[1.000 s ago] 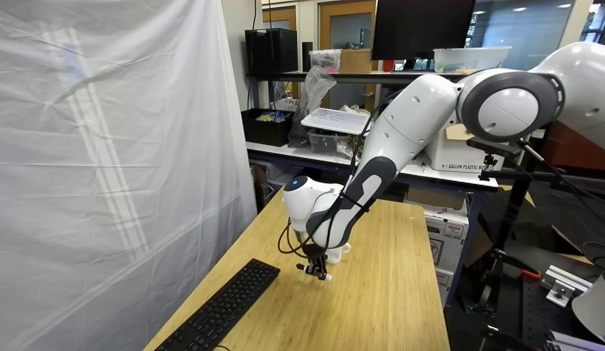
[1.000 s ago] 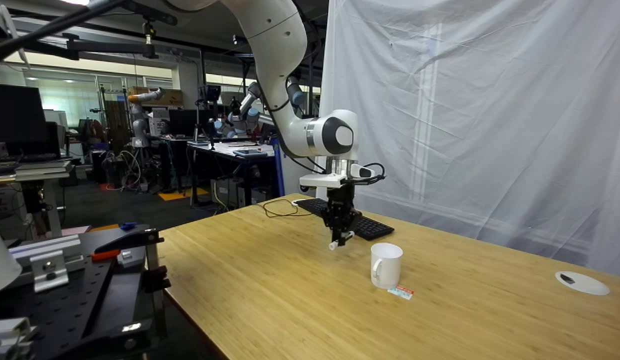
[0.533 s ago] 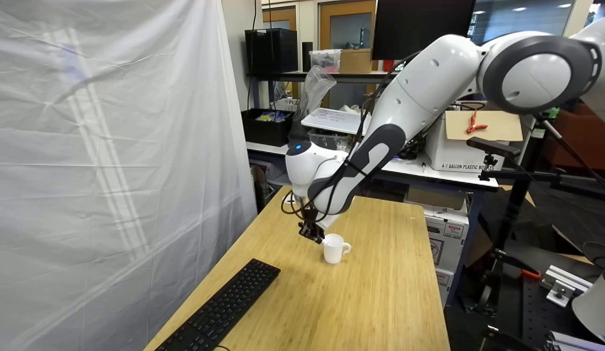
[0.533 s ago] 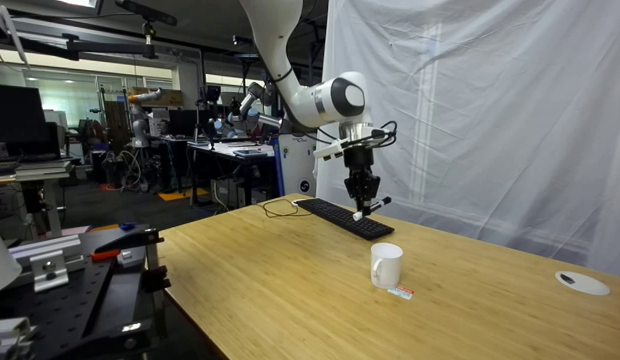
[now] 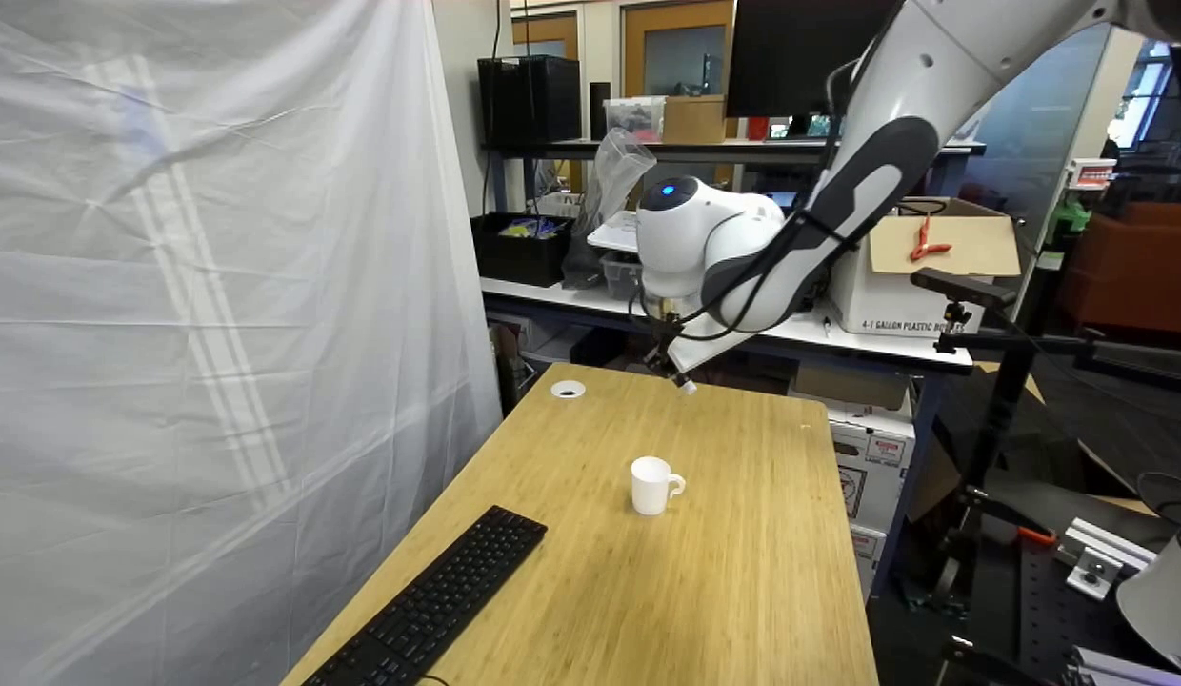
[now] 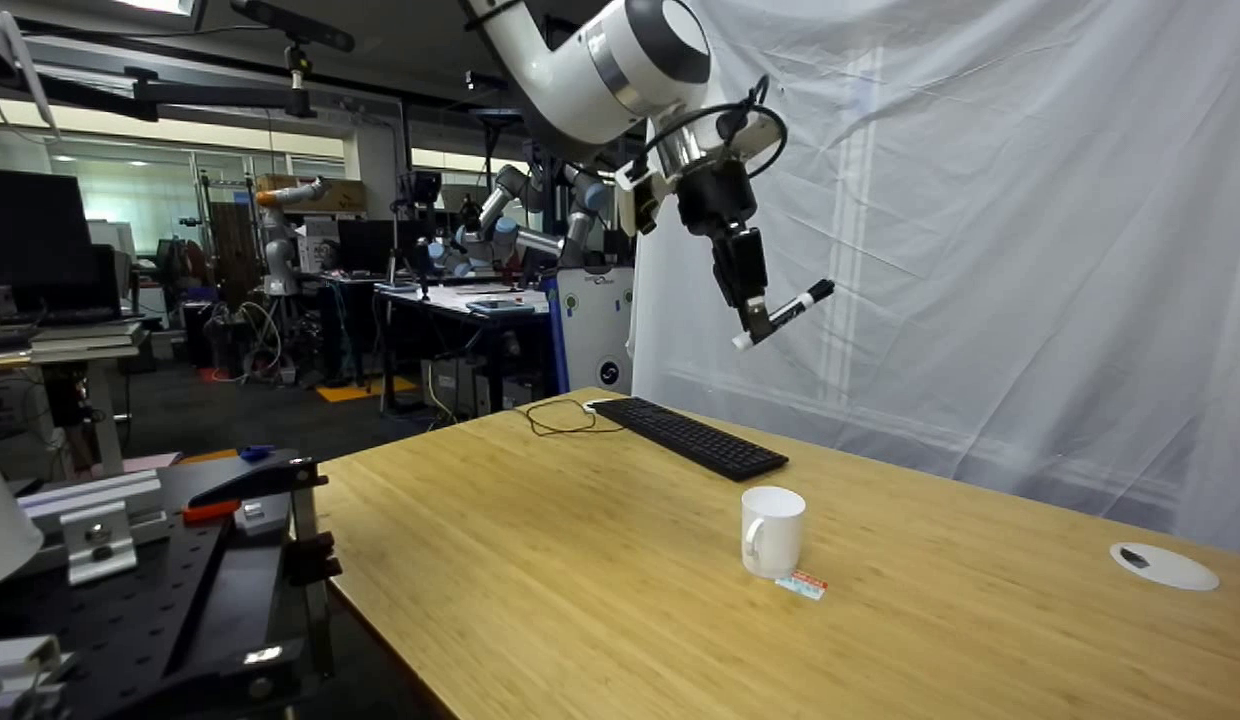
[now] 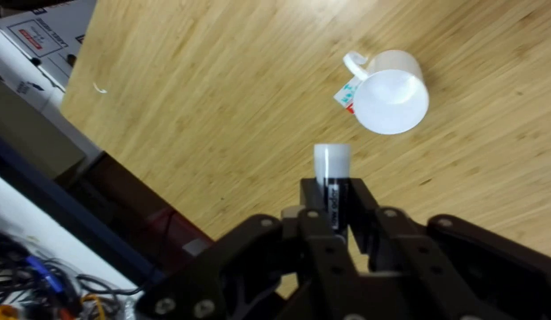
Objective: Place the black marker inside the white mug
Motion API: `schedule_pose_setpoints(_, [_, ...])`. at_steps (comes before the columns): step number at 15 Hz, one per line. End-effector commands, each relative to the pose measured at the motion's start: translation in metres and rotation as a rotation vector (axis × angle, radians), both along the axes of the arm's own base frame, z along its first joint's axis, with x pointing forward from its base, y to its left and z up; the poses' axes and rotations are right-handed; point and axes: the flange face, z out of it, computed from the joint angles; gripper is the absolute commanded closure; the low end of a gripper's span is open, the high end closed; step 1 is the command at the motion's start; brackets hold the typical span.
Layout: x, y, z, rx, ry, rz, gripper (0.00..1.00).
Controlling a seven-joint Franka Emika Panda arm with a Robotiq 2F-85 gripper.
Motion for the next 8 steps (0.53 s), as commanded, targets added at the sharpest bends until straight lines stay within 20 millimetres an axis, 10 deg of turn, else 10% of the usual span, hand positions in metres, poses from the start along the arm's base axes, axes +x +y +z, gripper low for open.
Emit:
schedule_pose_setpoints(1, [-0.034, -0.018, 0.026, -0.058, -0.148, -0.095, 0.95])
schedule_pose_setpoints(8, [0.025, -0.01, 0.061, -0.169, -0.455, -0.343, 0.95])
